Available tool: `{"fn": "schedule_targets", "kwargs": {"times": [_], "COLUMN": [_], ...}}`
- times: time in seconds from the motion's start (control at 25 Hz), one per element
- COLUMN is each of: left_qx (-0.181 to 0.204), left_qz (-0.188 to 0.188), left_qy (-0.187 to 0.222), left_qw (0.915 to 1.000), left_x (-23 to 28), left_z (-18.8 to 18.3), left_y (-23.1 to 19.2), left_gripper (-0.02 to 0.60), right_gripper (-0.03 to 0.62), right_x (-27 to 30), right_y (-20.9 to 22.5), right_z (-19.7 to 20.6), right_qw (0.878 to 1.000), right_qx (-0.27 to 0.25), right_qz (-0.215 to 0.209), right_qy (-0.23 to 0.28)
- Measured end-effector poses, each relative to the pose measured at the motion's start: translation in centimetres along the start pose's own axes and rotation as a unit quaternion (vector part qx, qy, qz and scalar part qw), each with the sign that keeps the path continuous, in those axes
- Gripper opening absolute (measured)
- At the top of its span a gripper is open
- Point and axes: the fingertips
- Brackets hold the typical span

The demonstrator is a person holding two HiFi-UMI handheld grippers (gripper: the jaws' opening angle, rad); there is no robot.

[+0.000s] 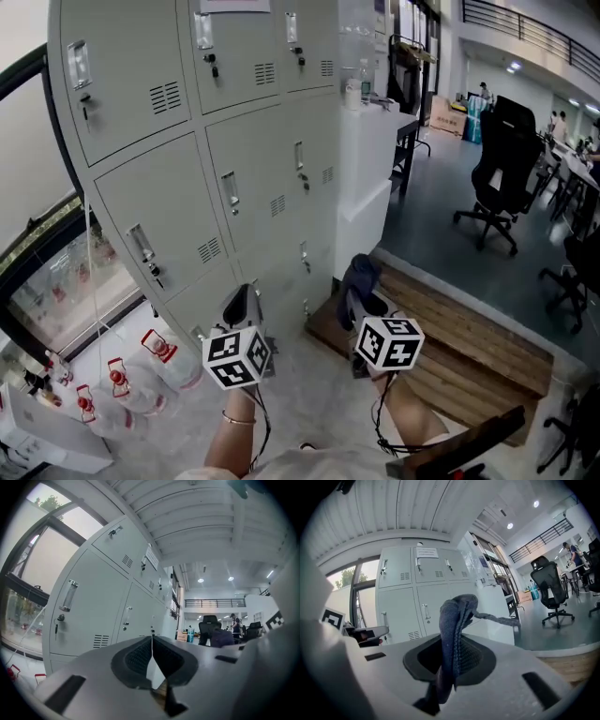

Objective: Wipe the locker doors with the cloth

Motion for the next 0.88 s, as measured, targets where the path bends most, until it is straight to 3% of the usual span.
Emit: {"fn": "schedule_targets", "kwargs": {"times": [0.48,0.72,0.88], "left_qx": [0.006,0.005,-0.001], "left_qz": [-0.043,-0.082,-0.13], "left_qy": [-0.018,-0.019,-0.015], "left_qw": [0.9989,0.9964,0.9913], "left_x": [6.2,9.3,11.5], "left_z": [1.1,1.7,1.9], "left_y": [-5.6,-7.7,-9.5], "left_gripper": [0.009,0.009,0.009], "right_gripper": [0.044,0.044,0.044], "right_x": [10.2,16.3,21.2], "right_y": [0.0,-0.4,-1.3], "right_z": [0.8,0.9,-0.2], "right_qw": [0.999,0.997,0.992], "right_qx": [0.014,0.008,-0.006], "right_qz": [-0.026,-0.067,-0.116], "right_qy": [-0.025,-0.045,-0.053]}}
Point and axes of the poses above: the fingertips, and each gripper's own axes: x forward along the fingers, y to its right, z out of its underside, and after that the axes turned 4 degrees about z, right-handed
